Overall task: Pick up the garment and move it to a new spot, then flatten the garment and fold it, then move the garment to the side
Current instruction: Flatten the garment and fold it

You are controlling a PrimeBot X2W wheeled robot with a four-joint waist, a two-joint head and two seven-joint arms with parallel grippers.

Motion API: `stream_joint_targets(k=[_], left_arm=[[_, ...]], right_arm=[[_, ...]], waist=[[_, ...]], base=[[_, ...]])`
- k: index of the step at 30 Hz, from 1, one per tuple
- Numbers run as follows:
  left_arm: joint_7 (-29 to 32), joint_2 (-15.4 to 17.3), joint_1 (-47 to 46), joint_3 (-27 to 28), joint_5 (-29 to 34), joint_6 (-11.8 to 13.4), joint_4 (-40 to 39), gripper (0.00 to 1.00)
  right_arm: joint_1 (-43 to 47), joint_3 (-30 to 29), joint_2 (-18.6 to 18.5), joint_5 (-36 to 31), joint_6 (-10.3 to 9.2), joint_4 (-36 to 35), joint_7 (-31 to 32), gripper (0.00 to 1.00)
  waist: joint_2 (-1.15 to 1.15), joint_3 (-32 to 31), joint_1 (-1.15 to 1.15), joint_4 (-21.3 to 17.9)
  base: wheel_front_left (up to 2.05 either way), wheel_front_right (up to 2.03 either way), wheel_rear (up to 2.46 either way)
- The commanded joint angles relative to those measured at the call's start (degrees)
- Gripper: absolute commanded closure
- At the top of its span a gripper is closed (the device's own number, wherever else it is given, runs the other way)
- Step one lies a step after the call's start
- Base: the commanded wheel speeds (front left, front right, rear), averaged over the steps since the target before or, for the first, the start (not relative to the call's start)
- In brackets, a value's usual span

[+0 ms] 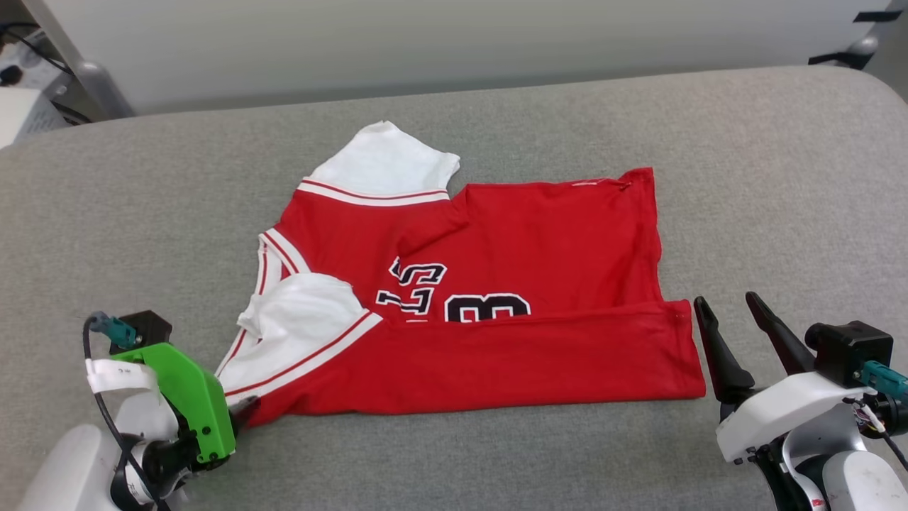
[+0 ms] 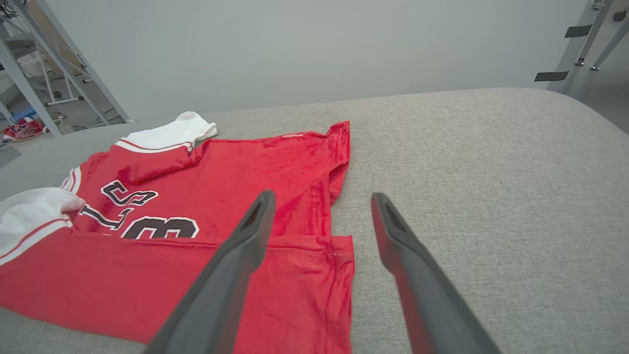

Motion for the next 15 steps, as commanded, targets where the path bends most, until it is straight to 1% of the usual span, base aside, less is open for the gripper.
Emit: stream_joint_targets(k=[1, 5, 6, 7, 8, 12, 15], left_arm=[[0.29, 0.11, 0.73, -0.31, 0.36, 0.62, 0.13, 0.00], [1.39, -0.89, 0.91, -1.53, 0.23, 0.99, 1.50, 0.00], [1.66, -1.29, 0.93, -1.75, -0.10, 0.83, 1.84, 0.27], [2.00, -2.06, 0.97, -1.85, -1.02, 0.41, 2.23, 0.70], [2.22, -2.64, 0.98, -1.84, -1.80, 0.03, 2.45, 1.00], [2.48, -3.13, 0.87, -1.78, -3.39, -1.67, 3.56, 1.00], [1.23, -3.21, 0.41, -1.66, -3.57, -3.02, 3.89, 1.00]], right_arm=[[0.22, -0.17, 0.32, 0.27, -0.05, -0.41, 0.26, 0.00], [-0.19, -0.24, 0.49, 1.53, -0.05, -0.72, 0.59, 0.00], [-0.29, -0.21, 0.37, 1.66, -0.05, -0.72, 0.66, 0.00], [-0.41, -0.22, 0.16, 1.82, -0.05, -0.72, 0.67, 0.00], [-0.49, -0.29, 0.00, 1.96, -0.05, -0.74, 0.74, 0.00], [-0.99, -1.05, -0.91, 2.08, -0.05, -1.62, 0.98, 0.00], [-1.16, -1.89, -1.65, 2.37, -0.05, -1.98, 1.93, 0.00]], waist=[[0.00, 1.83, 0.00, -1.45], [0.00, 3.59, 0.00, -2.09], [0.00, 3.84, 0.00, -2.19], [0.00, 4.08, 0.00, -2.25], [0.00, 4.24, 0.00, -2.26], [0.00, 4.58, 0.00, -2.09], [0.00, 4.11, 0.00, -1.56]], base=[[0.00, 0.00, 0.00], [0.00, 0.00, 0.00], [0.00, 0.00, 0.00], [0.00, 0.00, 0.00], [0.00, 0.00, 0.00], [0.00, 0.00, 0.00], [0.00, 0.00, 0.00]])
